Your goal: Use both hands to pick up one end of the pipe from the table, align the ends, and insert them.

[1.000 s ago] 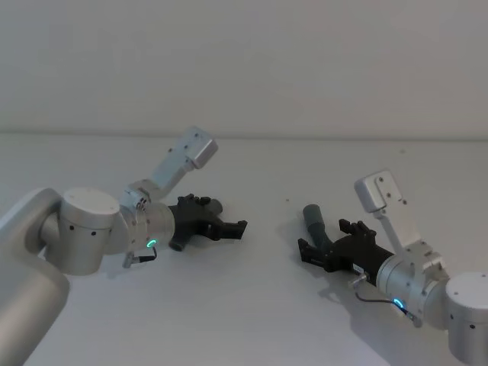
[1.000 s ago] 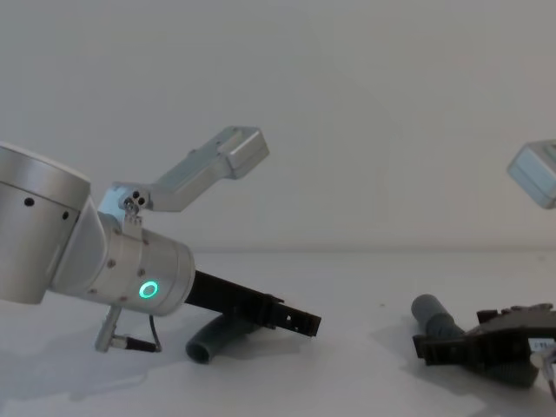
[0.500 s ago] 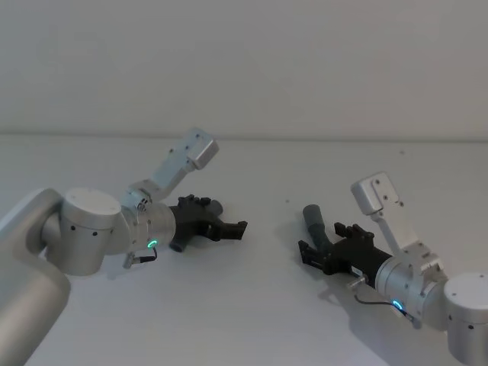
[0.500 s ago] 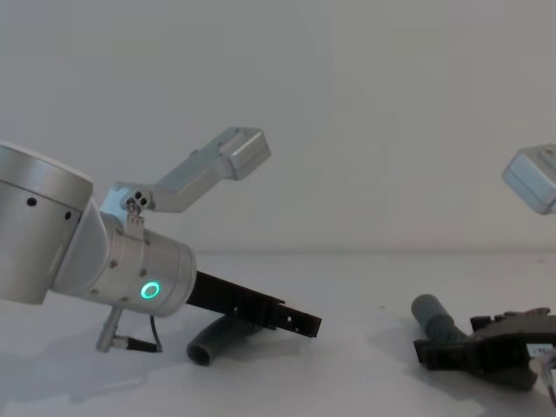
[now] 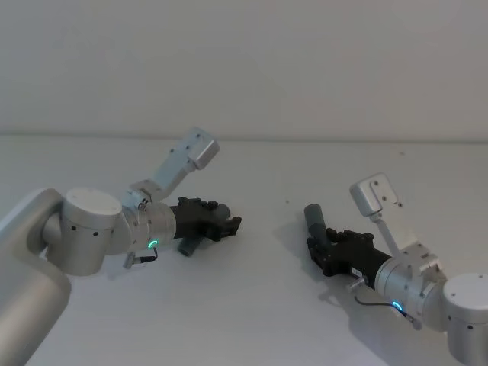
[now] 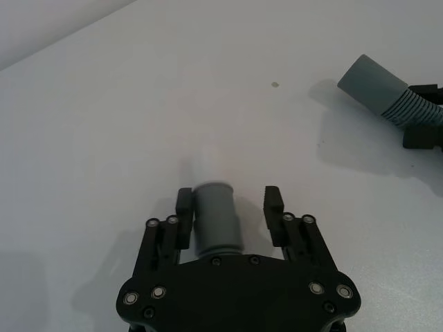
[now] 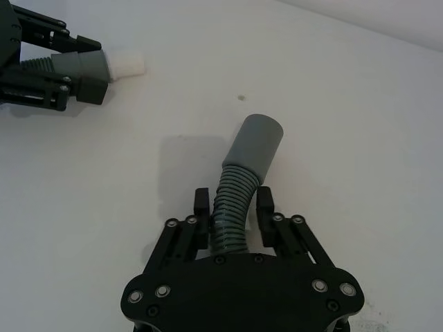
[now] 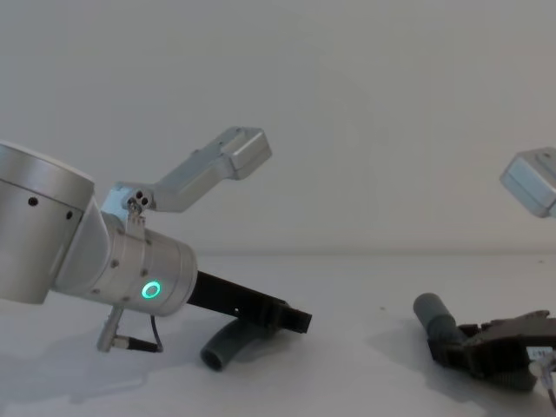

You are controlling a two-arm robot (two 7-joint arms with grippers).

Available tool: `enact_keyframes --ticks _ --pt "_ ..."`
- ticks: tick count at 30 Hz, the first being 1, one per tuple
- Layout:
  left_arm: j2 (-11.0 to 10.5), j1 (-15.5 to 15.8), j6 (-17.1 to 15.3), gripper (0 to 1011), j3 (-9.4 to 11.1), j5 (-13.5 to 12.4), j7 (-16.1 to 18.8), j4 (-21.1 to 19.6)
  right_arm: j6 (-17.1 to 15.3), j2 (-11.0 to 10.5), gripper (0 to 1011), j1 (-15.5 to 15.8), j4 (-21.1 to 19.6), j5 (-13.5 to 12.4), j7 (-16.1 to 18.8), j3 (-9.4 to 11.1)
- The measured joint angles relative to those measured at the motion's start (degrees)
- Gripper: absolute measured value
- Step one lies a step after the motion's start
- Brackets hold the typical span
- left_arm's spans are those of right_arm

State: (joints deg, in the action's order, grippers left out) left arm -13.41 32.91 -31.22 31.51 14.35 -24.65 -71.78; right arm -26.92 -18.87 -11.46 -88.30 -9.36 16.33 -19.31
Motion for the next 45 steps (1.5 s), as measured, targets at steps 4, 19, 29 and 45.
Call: enact_keyframes --ticks 4,19,29,45 --pt "0.0 0.0 0.0 514 0.0 0.0 0.0 0.0 0.0 0.0 308 0.0 0.0 0.0 0.0 0.0" --pt "0.0 0.0 0.0 349 0.0 0.0 0.0 0.0 -0.1 0.0 156 0.1 0.1 0.1 0.1 -0.1" --pt "0.0 0.0 0.0 349 0.0 0.0 0.0 0.0 -0.1 0.0 152 0.1 0.1 0.1 0.1 -0.1" --pt "-1.4 3.0 2.2 349 2.8 -1.8 -4.1 1.2 3.8 -1.4 151 -0.1 0.2 2.2 1.0 -0.8"
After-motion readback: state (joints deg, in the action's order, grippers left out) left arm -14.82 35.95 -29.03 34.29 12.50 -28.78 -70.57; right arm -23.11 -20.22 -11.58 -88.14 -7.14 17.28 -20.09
